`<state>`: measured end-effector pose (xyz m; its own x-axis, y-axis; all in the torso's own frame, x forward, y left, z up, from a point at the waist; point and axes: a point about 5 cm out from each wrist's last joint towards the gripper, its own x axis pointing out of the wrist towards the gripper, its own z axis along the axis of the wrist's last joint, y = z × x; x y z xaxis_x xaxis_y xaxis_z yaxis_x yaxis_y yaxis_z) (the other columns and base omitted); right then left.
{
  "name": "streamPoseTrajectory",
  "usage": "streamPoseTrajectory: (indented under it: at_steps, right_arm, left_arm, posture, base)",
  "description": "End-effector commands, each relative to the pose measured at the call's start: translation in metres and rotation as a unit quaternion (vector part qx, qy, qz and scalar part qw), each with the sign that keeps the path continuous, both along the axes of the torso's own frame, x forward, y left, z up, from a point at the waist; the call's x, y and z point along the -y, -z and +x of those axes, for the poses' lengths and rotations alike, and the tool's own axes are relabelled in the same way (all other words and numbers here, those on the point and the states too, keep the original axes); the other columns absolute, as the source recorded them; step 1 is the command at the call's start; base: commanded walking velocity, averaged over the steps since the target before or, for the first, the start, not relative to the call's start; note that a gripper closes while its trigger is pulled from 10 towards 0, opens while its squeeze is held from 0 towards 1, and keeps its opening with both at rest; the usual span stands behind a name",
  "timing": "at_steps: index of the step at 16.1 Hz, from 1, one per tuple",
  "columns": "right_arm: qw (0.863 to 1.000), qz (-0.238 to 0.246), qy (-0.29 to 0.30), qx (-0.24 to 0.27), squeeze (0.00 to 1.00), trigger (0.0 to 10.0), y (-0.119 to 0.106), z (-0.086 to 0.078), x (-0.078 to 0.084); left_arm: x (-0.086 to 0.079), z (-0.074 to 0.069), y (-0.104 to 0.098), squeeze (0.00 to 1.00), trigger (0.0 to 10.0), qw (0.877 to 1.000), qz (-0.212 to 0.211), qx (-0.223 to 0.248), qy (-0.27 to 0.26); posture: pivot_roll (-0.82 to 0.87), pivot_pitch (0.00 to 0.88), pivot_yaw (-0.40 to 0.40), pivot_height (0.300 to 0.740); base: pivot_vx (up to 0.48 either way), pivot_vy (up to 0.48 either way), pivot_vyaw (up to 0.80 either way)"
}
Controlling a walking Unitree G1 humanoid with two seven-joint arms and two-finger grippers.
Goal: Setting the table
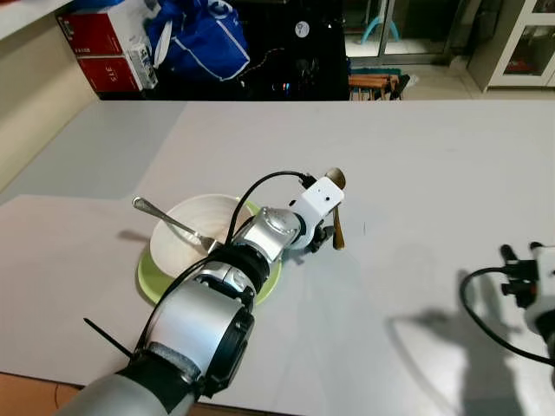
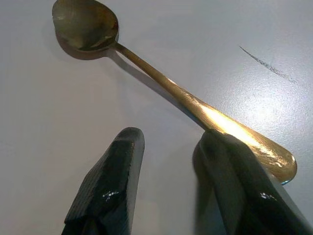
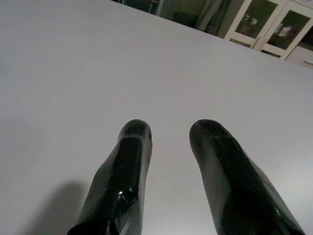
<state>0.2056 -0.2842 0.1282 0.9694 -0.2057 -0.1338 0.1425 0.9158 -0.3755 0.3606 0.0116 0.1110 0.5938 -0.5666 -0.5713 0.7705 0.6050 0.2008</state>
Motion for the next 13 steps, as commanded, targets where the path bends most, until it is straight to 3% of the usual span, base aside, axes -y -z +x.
streamPoseTrajectory:
  at_steps: [1, 3, 5, 6, 10, 12, 13]
  right_arm:
    - [1.0, 0.003, -0.007, 0.005, 0.0, 10.0, 0.0, 0.006, -0.003]
    - [1.0, 0.009, -0.013, 0.006, 0.0, 10.0, 0.003, 0.014, -0.006]
    - [1.0, 0.015, -0.016, 0.008, 0.0, 10.0, 0.006, 0.02, -0.009]
    - [1.0, 0.02, -0.019, 0.01, 0.0, 10.0, 0.008, 0.025, -0.012]
    - [0.999, 0.026, -0.021, 0.014, 0.0, 10.0, 0.012, 0.029, -0.015]
    - [0.999, 0.027, -0.021, 0.014, 0.0, 10.0, 0.012, 0.029, -0.016]
    - [0.999, 0.028, -0.018, 0.015, 0.0, 10.0, 0.014, 0.028, -0.015]
  left_arm:
    - [-0.012, -0.011, 0.025, 0.0, 10.0, 0.997, 0.034, -0.063, -0.004]
    - [-0.019, -0.009, 0.025, 0.0, 10.0, 0.997, 0.026, -0.073, -0.015]
    - [-0.017, -0.002, 0.01, 0.0, 10.0, 0.998, -0.01, -0.065, -0.02]
    - [-0.013, 0.006, -0.006, 0.0, 10.0, 0.998, -0.039, -0.046, -0.031]
    - [-0.003, 0.019, -0.041, 0.0, 10.0, 0.995, -0.09, -0.006, -0.048]
    - [-0.001, 0.021, -0.047, 0.0, 10.0, 0.994, -0.099, 0.002, -0.054]
    - [0.002, 0.028, -0.066, 0.0, 10.0, 0.988, -0.133, 0.022, -0.073]
  posture:
    - [-0.3, 0.082, 0.091, 0.74]
    - [-0.28, 0.072, 0.087, 0.74]
    - [-0.26, 0.062, 0.084, 0.74]
    - [-0.25, 0.055, 0.084, 0.74]
    - [-0.25, 0.046, 0.093, 0.74]
    - [-0.25, 0.043, 0.093, 0.74]
    - [-0.26, 0.038, 0.096, 0.74]
  base:
    - [0.0, 0.0, 0.0]
    - [0.0, 0.0, 0.0]
    - [0.0, 0.0, 0.0]
    - [0.0, 0.0, 0.0]
    - [0.0, 0.0, 0.0]
    - [0.0, 0.0, 0.0]
    - [0.0, 0.0, 0.0]
